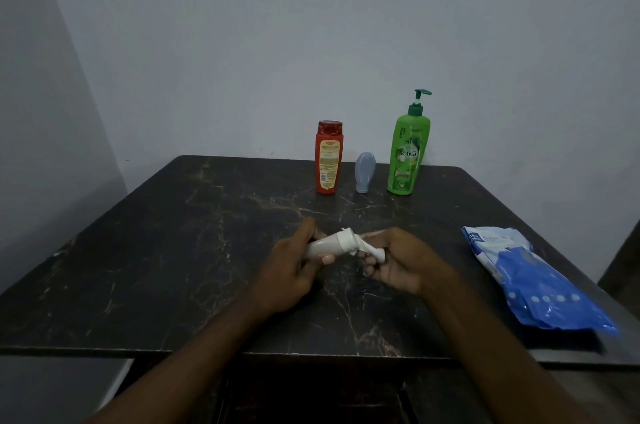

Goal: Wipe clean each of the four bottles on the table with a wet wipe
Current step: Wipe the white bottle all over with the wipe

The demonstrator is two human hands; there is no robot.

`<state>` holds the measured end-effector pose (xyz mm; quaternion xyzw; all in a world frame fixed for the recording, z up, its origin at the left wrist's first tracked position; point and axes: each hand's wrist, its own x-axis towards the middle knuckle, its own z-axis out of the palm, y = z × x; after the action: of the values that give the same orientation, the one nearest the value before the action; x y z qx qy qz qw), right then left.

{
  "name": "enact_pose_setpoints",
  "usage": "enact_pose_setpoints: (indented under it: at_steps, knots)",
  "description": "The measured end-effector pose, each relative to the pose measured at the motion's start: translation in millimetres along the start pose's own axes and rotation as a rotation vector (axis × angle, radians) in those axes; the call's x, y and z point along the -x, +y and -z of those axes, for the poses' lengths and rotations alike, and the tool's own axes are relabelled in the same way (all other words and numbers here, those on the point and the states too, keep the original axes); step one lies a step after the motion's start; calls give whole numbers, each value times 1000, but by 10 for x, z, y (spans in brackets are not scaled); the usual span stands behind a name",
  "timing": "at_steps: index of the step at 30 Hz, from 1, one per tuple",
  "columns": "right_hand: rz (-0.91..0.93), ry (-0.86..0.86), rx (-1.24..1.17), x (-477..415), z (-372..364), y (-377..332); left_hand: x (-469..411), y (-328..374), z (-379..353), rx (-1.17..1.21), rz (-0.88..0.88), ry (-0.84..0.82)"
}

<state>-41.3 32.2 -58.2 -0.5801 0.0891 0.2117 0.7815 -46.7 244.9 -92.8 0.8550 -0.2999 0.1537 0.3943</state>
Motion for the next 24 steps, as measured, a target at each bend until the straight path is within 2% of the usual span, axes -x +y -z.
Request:
enact_pose_setpoints:
  at_steps: [4,6,12,18,24]
  knots:
    - [71,55,-363,78,-165,260,7,12,-15,-62,53,-48]
    - [130,76,-466,139,-274,343,9,26,-11,-73,66,-59]
    - [346,257,-339,340,-520,493,7,20,-19,-90,50,-95]
    - [306,335,-344,329,-573,413,7,-21,-32,-74,20,-99]
    - [375,316,-275,399,-662,553,-3,-80,-47,-91,27,-78]
